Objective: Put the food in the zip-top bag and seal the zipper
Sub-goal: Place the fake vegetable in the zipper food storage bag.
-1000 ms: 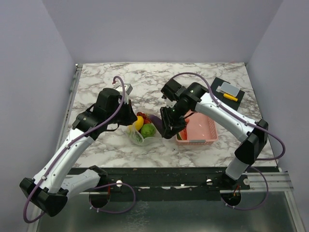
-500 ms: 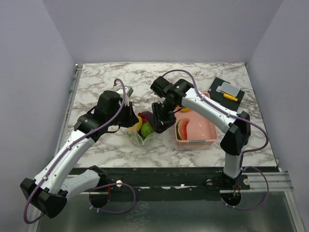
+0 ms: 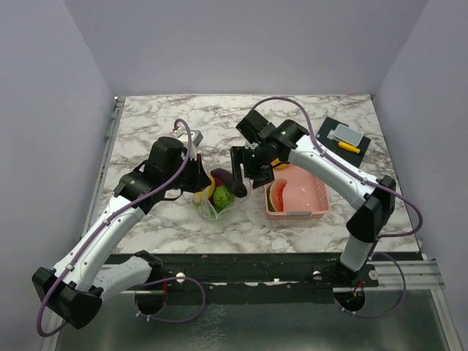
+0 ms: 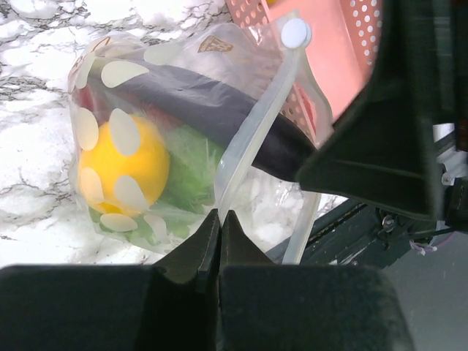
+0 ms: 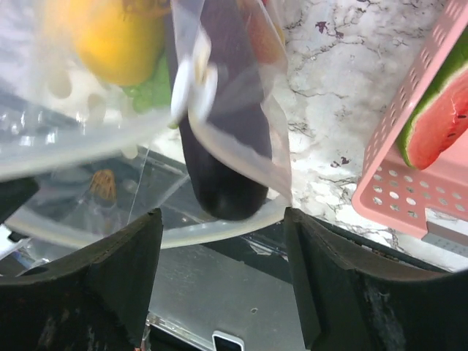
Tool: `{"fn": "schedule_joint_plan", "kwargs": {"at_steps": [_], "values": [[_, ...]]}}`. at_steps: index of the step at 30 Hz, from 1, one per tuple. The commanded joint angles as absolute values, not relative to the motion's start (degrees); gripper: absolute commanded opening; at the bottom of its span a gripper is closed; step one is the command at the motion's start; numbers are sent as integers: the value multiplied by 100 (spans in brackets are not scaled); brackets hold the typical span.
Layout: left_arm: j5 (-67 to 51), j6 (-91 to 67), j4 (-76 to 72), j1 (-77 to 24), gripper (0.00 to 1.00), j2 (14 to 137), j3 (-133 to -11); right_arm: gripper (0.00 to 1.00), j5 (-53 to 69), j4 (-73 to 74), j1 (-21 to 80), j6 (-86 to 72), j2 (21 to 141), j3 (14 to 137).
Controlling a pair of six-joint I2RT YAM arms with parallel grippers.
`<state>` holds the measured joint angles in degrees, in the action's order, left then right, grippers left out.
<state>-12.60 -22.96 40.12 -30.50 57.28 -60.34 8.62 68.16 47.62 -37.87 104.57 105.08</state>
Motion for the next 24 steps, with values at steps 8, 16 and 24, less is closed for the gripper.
{"fn": "schedule_joint_plan", "kwargs": {"at_steps": [8, 16, 24], "values": [[-1253, -2462, 3788, -3076, 0, 5927, -5963, 61, 596, 5416, 5054, -4187, 8811, 8893], [-1274, -2497, 3788, -3078, 0, 5984, -5967, 58, -932, 4817, 5772, -4330, 8673, 8648], [-1342, -2516, 3821, -3081, 0, 5954, -5994, 56, -1694, 3878, 5801, -3883, 8552, 8080]]}}
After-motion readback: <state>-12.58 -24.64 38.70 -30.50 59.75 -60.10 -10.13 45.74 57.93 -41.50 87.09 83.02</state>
